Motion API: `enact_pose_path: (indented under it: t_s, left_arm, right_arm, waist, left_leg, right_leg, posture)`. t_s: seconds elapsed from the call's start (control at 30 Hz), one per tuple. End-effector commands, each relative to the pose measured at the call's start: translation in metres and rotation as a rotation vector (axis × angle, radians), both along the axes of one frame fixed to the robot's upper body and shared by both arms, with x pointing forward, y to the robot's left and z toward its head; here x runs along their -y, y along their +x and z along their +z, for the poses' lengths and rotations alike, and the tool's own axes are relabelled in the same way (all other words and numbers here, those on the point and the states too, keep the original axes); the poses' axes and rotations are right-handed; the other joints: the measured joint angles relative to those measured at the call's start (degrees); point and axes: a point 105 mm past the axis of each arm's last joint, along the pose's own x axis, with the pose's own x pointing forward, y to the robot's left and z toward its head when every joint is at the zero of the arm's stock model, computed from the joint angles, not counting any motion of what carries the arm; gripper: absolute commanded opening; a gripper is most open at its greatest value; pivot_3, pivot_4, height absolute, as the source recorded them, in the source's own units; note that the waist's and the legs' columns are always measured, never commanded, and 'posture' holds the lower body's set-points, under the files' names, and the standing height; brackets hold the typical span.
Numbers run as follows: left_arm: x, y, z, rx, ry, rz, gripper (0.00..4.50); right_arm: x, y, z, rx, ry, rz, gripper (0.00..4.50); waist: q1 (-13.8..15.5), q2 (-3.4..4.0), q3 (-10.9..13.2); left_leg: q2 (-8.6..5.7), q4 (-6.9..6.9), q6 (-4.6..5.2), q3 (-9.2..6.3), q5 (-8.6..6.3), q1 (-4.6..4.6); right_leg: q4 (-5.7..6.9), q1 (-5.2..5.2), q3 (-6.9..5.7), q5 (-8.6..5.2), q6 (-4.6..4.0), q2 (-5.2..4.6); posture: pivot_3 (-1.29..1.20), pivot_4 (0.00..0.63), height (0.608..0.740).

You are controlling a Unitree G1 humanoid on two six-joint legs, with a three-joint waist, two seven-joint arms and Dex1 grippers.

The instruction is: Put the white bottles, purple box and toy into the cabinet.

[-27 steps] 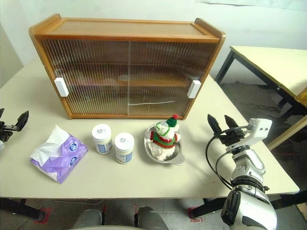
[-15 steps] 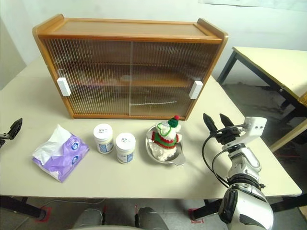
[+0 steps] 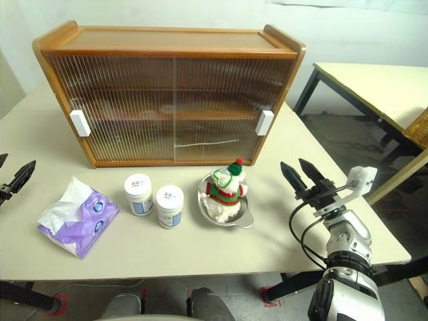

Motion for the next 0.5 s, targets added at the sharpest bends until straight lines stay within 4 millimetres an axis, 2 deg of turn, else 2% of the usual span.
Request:
enact_pose_path:
  t_s: [0.03,0.23,0.27,0.43,0.5]
  left_arm:
    - [0.01,-0.001,0.005,0.017,0.02,-0.053,2.46]
    - [0.018,-0.002,0.007,0.048,0.032,-0.091,0.27]
    - [0.02,-0.001,0.007,0.049,0.031,-0.095,0.02]
    - [0.024,0.002,0.004,0.058,0.03,-0.102,0.02]
    - [0.024,0.009,0.005,0.068,0.004,-0.09,0.02]
  right_arm:
    - [-0.006,-0.006,0.004,-0.004,-0.002,0.072,4.5]
    - [-0.023,-0.021,0.019,-0.01,-0.04,0.279,4.5]
    - [-0.023,-0.023,0.022,-0.011,-0.046,0.297,4.5]
    - [-0.046,-0.028,0.047,0.012,-0.112,0.459,4.5]
    - [-0.059,-0.027,0.056,0.03,-0.137,0.523,4.5]
  waist:
    - [-0.09,0.0,0.0]
    - [-0.46,0.03,0.01]
    - [-0.53,0.03,0.01]
    - [-0.82,0.05,0.06]
    - [-0.99,0.02,0.07]
  left_leg:
    - [0.0,0.02,0.0,0.0,0.0,0.0]
    - [-0.05,0.09,-0.01,0.0,0.0,-0.02]
    - [-0.05,0.09,-0.01,0.0,0.0,-0.03]
    - [-0.11,0.09,-0.02,0.01,0.01,-0.06]
    - [-0.12,0.09,-0.03,0.01,0.01,-0.05]
  right_leg:
    - [0.0,0.01,0.0,0.0,0.0,0.0]
    - [0.0,0.01,0.01,-0.02,0.0,-0.01]
    - [0.0,0.01,0.02,-0.03,0.0,-0.01]
    - [0.0,-0.01,0.02,-0.08,0.02,-0.01]
    - [0.0,-0.01,0.02,-0.26,0.33,-0.01]
  posture:
    - [0.02,0.007,0.74]
    - [0.02,0.016,0.74]
    - [0.02,0.019,0.74]
    - [0.01,0.025,0.74]
    - [0.0,0.028,0.74]
